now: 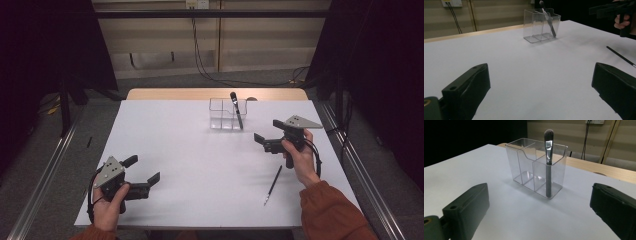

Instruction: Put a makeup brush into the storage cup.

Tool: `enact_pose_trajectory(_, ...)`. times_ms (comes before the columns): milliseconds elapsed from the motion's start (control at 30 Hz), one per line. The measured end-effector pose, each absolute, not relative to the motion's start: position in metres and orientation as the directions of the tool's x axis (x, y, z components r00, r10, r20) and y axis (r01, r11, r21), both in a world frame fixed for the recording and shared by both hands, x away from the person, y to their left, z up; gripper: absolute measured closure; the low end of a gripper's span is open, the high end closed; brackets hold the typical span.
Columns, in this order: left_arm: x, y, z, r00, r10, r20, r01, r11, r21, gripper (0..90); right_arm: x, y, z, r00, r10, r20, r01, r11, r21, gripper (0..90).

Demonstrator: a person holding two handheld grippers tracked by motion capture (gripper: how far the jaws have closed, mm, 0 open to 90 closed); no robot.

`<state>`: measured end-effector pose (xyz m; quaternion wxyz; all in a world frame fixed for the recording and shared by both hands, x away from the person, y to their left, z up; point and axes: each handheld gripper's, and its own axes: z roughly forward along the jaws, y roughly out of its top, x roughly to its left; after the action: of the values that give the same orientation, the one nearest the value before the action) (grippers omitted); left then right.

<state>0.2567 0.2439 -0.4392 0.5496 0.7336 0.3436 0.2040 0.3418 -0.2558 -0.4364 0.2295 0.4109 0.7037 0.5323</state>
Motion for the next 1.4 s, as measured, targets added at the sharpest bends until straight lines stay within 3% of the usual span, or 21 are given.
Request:
enact_pose_trajectory(933,0.254,0.244,-0.44,0.679,0.73,-0.072,0.279,-0.166,0.946,1.9,0.284,-0.276,-0.442,-0.545,0.832,0.105,0.338,0.104,0.936,1.6)
enact_pose_trajectory(1400,0.25,0.248,-0.441,0.69,0.72,-0.068,0.277,-0.176,0.945,1.9,0.255,-0.291,-0.448,-0.491,0.865,0.102,0.334,0.078,0.939,1.8)
